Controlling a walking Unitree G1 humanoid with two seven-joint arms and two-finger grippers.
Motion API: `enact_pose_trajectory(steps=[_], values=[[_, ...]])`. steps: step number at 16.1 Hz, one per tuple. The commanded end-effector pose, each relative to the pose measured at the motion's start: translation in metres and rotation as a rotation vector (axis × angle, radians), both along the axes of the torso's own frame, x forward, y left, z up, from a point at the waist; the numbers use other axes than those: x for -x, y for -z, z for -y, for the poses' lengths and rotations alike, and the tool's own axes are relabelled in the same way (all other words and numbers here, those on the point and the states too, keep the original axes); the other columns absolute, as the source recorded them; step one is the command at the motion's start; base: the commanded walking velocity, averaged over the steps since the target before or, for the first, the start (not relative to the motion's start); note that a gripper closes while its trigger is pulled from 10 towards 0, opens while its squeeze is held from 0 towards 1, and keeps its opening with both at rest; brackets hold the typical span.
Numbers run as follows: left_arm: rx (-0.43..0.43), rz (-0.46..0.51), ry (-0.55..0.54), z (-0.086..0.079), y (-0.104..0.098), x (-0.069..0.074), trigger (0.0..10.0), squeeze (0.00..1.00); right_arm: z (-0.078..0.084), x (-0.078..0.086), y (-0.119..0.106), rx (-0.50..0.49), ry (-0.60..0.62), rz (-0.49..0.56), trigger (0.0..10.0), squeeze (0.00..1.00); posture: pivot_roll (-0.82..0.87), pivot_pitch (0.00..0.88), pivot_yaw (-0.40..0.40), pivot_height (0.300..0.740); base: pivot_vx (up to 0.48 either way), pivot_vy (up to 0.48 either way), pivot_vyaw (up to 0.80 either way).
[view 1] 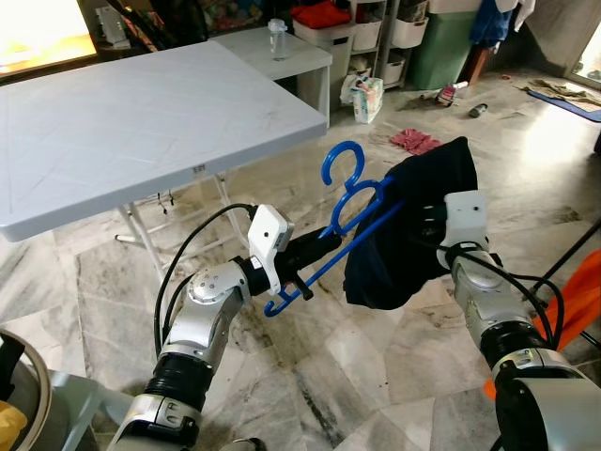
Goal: Hang hanger
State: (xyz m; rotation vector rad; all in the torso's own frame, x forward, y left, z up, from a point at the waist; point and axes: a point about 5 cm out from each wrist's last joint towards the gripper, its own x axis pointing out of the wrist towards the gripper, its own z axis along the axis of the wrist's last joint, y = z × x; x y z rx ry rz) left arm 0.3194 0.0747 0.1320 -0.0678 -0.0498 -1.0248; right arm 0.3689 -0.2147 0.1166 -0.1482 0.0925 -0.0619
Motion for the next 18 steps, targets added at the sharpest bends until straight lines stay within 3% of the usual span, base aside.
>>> enact_pose_trajectory(steps=[1, 13, 15, 18], values=[[0.012, 0.051, 0.003, -0.001, -0.011, 0.000, 0.0, 0.00, 0.000, -0.004, -0.006, -0.053, 0.015, 0.008, 0.0, 0.00, -0.03, 0.000, 0.006, 0.740, 0.000, 0.000, 0.00], [-0.019, 0.031, -0.029, -0.004, -0.001, -0.002, 0.0, 0.00, 0.004, -0.009, -0.030, -0.137, 0.033, 0.152, 0.0, 0.00, -0.04, 0.000, 0.004, 0.740, 0.000, 0.000, 0.00], [-0.072, 0.016, -0.056, -0.009, 0.008, -0.002, 0.0, 0.00, 0.007, -0.011, -0.042, -0.153, 0.056, 0.215, 0.0, 0.00, -0.03, 0.000, 0.003, 0.740, 0.000, 0.000, 0.00], [-0.250, -0.041, -0.035, -0.018, 0.035, 0.008, 0.0, 0.00, 0.010, -0.015, -0.066, -0.196, 0.108, 0.321, 0.0, 0.00, -0.03, 0.000, 0.009, 0.740, 0.000, 0.000, 0.00]])
